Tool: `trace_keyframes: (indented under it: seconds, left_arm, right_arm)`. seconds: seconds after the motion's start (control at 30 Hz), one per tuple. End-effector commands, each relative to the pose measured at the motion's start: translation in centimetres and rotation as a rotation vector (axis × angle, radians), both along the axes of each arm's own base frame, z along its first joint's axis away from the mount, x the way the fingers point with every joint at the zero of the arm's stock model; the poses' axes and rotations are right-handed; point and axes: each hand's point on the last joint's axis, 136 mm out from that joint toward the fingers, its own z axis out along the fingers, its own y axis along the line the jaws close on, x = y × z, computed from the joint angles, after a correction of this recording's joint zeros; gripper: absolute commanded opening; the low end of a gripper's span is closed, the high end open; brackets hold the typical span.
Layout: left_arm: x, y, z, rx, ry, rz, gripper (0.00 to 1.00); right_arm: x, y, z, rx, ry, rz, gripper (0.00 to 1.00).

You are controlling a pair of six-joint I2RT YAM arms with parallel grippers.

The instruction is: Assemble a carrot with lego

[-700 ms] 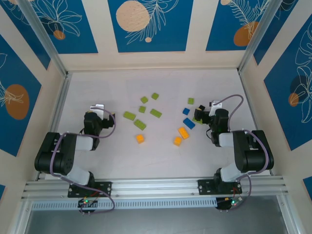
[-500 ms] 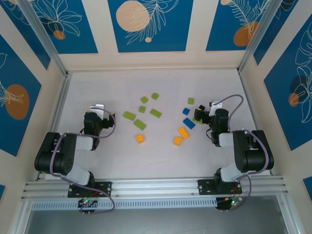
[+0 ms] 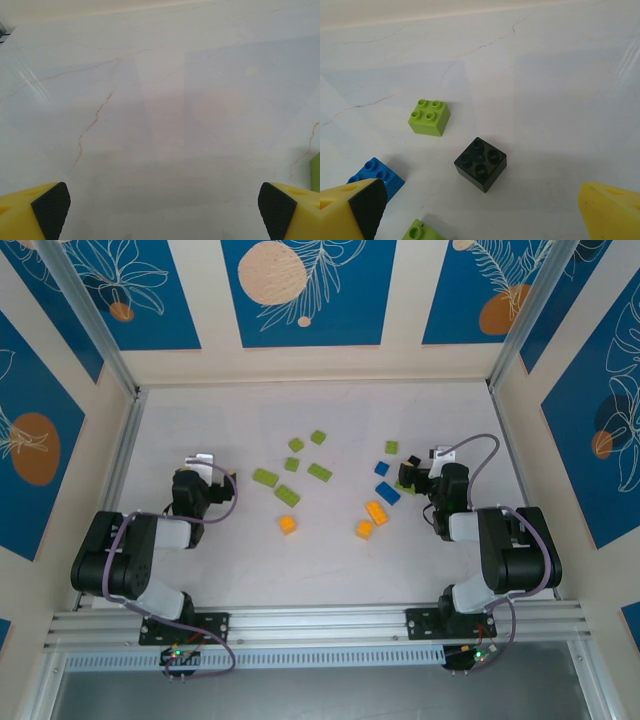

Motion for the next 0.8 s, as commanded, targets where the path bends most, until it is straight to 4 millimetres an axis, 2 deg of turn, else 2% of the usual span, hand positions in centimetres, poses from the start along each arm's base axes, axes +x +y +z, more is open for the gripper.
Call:
trace_keyframes:
  seconds: [0.0, 0.1, 0.2, 0.27, 0.33, 0.43, 0.53, 0.6, 0.7, 0.77]
  left_arm:
    - [0.8, 0.9, 1.4, 0.009, -0.037, 0.034, 0.99]
    - [0.7, 1.5, 2.9, 0.015, -0.027, 0.072, 0.99]
    - [-0.4, 3.1, 5.0, -0.002, 0.038, 0.183, 0.99]
    - [-1.0, 3.7, 7.1, -0.028, 0.062, 0.235, 0.99]
    - [-1.7, 2.8, 8.8, -0.064, 0.048, 0.189, 0.99]
    - [-3.1, 2.4, 10.9, -0.137, 0.015, 0.182, 0.99]
    - [-4.4, 2.8, 11.8, -0.196, 0.018, 0.227, 0.99]
    - [-5.0, 3.3, 11.8, -0.234, 0.033, 0.274, 0.99]
    - [-5.9, 4.9, 10.8, -0.255, 0.083, 0.404, 0.99]
    - [-6.0, 5.3, 10.1, -0.244, 0.112, 0.438, 0.99]
  right_arm:
    - [0.8, 0.5, 1.2, 0.002, -0.044, 0.021, 1.0]
    - [0.9, -0.2, 1.9, -0.005, -0.044, -0.027, 0.96]
    - [0.6, -0.4, 4.4, -0.026, 0.005, -0.073, 0.92]
    - [-0.2, 0.3, 6.2, 0.002, 0.059, -0.092, 0.91]
    - [-1.1, 1.6, 7.8, 0.036, 0.118, -0.085, 0.9]
    - [-2.6, 6.6, 9.3, 0.086, 0.245, 0.069, 0.92]
    - [-4.3, 12.7, 9.4, 0.024, 0.381, 0.243, 0.93]
    - [-5.4, 17.2, 8.5, -0.01, 0.481, 0.378, 0.91]
    - [-7.3, 23.4, 6.6, -0.049, 0.626, 0.589, 0.8]
    - [-8.0, 26.0, 4.9, -0.124, 0.687, 0.666, 0.74]
